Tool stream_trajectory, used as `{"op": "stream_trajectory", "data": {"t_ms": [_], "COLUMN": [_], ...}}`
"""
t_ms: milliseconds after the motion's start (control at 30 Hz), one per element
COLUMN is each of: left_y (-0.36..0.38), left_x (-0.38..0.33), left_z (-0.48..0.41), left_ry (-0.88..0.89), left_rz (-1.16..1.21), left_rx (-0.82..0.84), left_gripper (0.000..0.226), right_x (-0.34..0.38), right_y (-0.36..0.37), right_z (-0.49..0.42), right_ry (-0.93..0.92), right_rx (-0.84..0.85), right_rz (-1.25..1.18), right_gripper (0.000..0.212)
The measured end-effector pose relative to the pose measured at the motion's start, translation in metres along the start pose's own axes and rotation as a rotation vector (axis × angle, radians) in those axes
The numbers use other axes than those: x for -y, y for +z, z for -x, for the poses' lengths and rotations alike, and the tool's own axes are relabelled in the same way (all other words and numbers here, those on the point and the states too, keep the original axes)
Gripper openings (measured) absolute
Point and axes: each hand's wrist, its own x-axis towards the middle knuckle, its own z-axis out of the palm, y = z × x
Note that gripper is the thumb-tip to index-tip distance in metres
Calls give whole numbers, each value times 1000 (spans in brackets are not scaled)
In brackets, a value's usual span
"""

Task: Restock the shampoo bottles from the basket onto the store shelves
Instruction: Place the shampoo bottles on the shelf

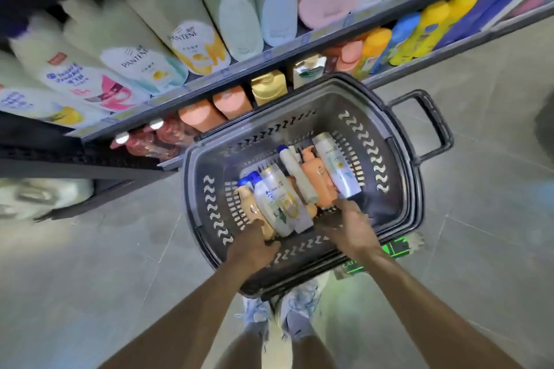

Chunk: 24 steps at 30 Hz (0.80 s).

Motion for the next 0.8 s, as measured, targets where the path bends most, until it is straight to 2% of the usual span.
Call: {"op": "stream_trajectory", "data": {"t_ms": [233, 367, 500, 667, 800], "left_y": [15, 21, 29, 54, 66], "left_x": [-11, -8, -7, -14, -20], "left_z": [-80, -135, -169, -196, -205], "left_ry": [20, 17, -18, -83, -131], "left_rz": [22, 69, 234, 477, 547], "left_rx": [-114, -245, -295, -329, -324], "left_gripper": [67, 78, 76, 90, 80], "right_x": [16, 7, -3, -13, -4], "right_y": [34, 65, 97, 122, 105], "right_z": [-117, -169, -202, -222, -229], "right_ry": [-20, -36, -60, -108, -68], "right_rx": [54, 48, 24, -60, 62], "right_rz": [45, 76, 124, 273, 350], "right_gripper": [70, 68, 60, 54, 55]}}
